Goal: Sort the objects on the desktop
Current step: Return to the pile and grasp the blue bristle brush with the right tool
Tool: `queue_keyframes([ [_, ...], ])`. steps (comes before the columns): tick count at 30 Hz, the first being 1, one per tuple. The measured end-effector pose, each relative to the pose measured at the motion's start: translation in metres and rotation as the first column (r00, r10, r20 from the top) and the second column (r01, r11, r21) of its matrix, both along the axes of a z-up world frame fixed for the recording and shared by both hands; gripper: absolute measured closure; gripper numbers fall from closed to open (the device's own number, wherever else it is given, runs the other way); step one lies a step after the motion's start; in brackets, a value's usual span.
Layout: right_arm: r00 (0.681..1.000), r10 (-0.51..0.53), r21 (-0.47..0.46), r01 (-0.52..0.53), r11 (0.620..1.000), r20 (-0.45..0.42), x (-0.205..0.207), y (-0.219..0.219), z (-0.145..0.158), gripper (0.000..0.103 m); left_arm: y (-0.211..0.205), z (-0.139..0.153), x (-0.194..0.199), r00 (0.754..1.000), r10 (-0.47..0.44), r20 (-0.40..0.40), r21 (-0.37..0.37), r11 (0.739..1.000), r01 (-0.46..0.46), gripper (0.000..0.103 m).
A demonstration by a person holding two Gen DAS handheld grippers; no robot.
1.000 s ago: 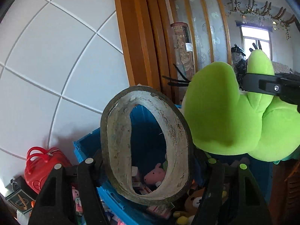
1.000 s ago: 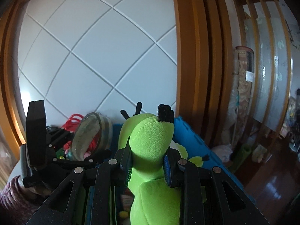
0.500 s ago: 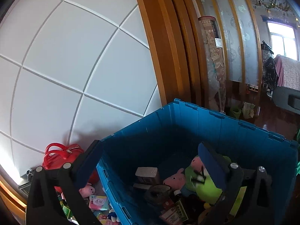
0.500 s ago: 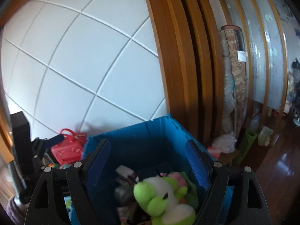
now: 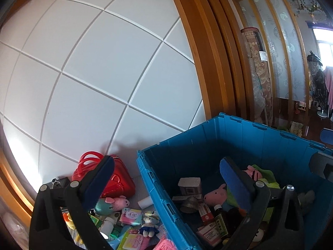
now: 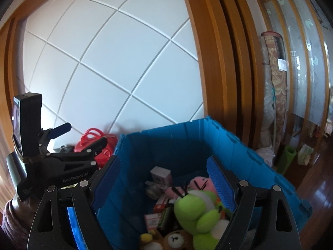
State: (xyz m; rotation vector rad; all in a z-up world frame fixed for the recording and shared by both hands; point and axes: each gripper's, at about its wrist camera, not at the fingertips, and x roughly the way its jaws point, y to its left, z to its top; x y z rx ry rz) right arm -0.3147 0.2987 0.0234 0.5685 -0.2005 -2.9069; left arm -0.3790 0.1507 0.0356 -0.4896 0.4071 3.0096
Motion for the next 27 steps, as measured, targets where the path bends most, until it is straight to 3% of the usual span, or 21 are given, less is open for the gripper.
queue_keyframes([
  [13,1.000,0.027,0.000,-0.027,1.000,0.012,0.031,-0.051,0.003,0.014,-0.082,-0.003,0.041,0.997,0.072,-0.027,0.048,0.996,-0.070,0.000],
  [27,0.989,0.143,0.020,-0.144,0.989,0.035,0.082,-0.197,0.000,0.011,-0.230,-0.013,0.095,0.987,0.159,0.000,0.017,0.987,-0.159,0.000],
])
